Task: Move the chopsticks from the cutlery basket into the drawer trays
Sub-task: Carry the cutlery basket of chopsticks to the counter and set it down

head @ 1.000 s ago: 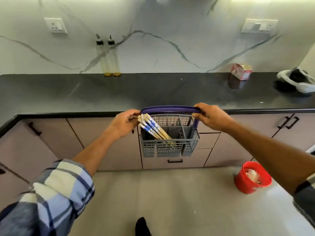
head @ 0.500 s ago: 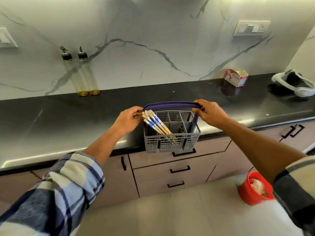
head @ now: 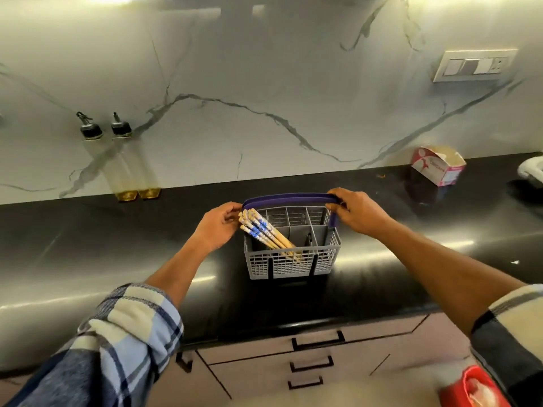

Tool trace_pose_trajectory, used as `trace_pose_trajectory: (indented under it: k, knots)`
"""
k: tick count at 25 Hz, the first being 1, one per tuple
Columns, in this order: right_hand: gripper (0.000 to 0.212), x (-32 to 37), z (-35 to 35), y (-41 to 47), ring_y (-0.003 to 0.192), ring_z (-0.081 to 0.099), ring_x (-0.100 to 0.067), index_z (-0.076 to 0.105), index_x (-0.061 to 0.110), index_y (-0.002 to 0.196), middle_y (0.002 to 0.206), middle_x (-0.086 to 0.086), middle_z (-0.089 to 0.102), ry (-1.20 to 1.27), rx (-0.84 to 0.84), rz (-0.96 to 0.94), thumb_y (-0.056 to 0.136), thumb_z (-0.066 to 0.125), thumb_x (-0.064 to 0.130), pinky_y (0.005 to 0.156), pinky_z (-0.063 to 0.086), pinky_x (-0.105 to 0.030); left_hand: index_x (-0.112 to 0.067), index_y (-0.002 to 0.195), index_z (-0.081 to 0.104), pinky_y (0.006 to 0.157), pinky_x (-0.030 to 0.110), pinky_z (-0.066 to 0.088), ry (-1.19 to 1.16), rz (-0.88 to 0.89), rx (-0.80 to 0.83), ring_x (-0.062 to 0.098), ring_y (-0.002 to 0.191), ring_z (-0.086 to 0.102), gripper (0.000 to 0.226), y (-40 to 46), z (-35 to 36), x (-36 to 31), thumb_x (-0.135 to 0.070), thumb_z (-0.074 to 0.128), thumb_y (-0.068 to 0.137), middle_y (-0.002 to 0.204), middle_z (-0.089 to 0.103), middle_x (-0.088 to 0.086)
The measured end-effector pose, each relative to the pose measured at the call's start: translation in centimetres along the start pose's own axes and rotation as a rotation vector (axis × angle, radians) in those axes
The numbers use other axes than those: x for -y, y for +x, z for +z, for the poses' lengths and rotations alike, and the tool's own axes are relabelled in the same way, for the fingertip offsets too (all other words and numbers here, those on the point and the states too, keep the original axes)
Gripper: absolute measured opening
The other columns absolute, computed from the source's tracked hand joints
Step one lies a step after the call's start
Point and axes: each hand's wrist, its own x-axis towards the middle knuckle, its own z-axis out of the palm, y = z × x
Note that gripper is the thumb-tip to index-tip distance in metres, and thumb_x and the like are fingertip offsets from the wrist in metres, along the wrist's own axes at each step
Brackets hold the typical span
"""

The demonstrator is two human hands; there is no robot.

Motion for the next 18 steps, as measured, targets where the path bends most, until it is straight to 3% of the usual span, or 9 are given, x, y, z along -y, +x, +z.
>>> trace_pose_trajectory:
  k: [9, 16, 18]
  knots:
    - [0.027, -2.5, 1.6, 5.4, 0.073, 0.062, -0.005, 0.056, 0.018, 0.125, 0.094, 0.003, 0.066, 0.039, 0.055, -0.054, 0.1, 0.054, 0.024, 0.062, 0.044, -0.013, -0.012, 0.12, 0.063, 0.092, 0.027, 0.051, 0.018, -0.051, -0.018, 0.018, 0.103, 0.068, 0.036, 3.4, 0.6, 2.0, 0.002, 0.064, 0.088, 0.108, 0.071, 0.001]
    - [0.031, -1.7, 3.8, 5.2, 0.08, 0.064, -0.011, 0.052, 0.019, 0.131, 0.106, -0.003, 0.068, 0.105, -0.047, 0.007, 0.101, 0.051, 0.025, 0.071, 0.049, -0.02, -0.012, 0.125, 0.061, 0.09, 0.018, 0.047, -0.014, -0.05, -0.031, 0.013, 0.101, 0.065, 0.037, 3.2, 0.5, 2.7, -0.001, 0.064, 0.089, 0.113, 0.07, 0.004]
    - [0.031, -1.4, 3.9, 5.1, 0.082, 0.064, -0.012, 0.051, 0.02, 0.132, 0.11, -0.005, 0.069, 0.093, -0.06, 0.029, 0.101, 0.05, 0.024, 0.072, 0.049, -0.019, -0.013, 0.125, 0.061, 0.092, 0.022, 0.049, -0.023, -0.045, -0.017, 0.014, 0.103, 0.065, 0.037, 3.4, 0.3, 2.9, -0.002, 0.064, 0.09, 0.115, 0.07, 0.005]
